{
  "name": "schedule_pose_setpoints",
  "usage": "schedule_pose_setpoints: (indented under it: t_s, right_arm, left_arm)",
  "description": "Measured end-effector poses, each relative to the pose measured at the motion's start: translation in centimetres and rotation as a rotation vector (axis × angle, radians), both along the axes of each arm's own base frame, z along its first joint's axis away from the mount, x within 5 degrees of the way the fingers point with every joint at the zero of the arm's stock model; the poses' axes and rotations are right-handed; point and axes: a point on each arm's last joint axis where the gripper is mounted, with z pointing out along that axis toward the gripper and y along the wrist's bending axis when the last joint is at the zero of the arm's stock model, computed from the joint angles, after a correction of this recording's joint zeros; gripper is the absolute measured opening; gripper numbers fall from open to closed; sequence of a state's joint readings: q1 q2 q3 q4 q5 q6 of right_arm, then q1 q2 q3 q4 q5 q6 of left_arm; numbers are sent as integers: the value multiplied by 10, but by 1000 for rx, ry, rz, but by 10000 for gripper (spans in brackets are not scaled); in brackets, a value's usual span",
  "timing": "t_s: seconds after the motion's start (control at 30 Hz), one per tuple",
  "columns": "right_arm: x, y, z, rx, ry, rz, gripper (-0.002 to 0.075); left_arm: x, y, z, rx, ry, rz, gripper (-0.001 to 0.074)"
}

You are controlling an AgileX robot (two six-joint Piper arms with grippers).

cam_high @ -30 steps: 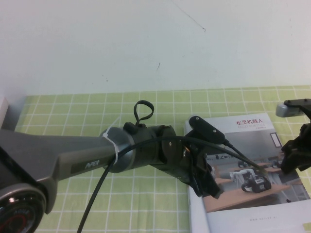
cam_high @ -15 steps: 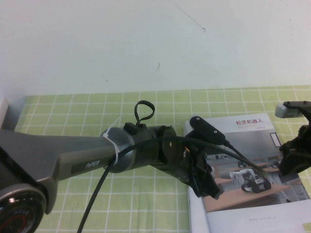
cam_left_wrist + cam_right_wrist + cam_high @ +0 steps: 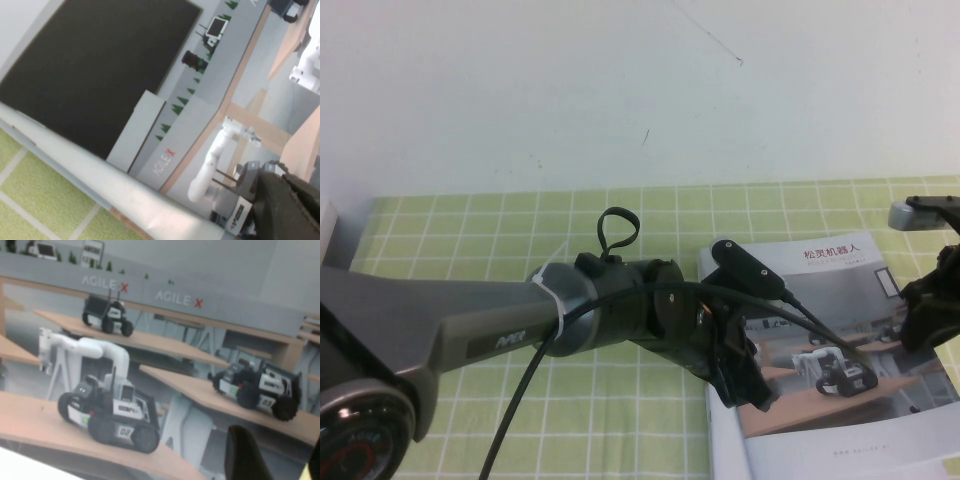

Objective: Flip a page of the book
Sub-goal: Open the closed book

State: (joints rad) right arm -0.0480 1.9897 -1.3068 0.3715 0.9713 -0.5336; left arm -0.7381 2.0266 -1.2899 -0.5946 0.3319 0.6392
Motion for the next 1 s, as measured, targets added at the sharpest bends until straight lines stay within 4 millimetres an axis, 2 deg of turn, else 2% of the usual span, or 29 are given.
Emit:
schedule_pose_setpoints:
  t_s: [0.3,0.43,0.57,0.63,1.0]
  right_arm:
    - [0,1,5,7,4,9,261]
    - [0,1,12,22,-13,12,181]
    - [-1,4,22,53,-40,9,56]
    - [-2,6,27,73,-50,10,27]
    - [-8,23,60,277,-118,42,9]
  left_arm:
    - [0,0,0,3,-3,-5,-4]
    - [0,0,0,2,-3,-3,-4]
    - [0,0,0,3,-4,-5,-4]
    - [0,0,0,5,-5,-6,-4]
    - [0,0,0,3,-8,-4,-4]
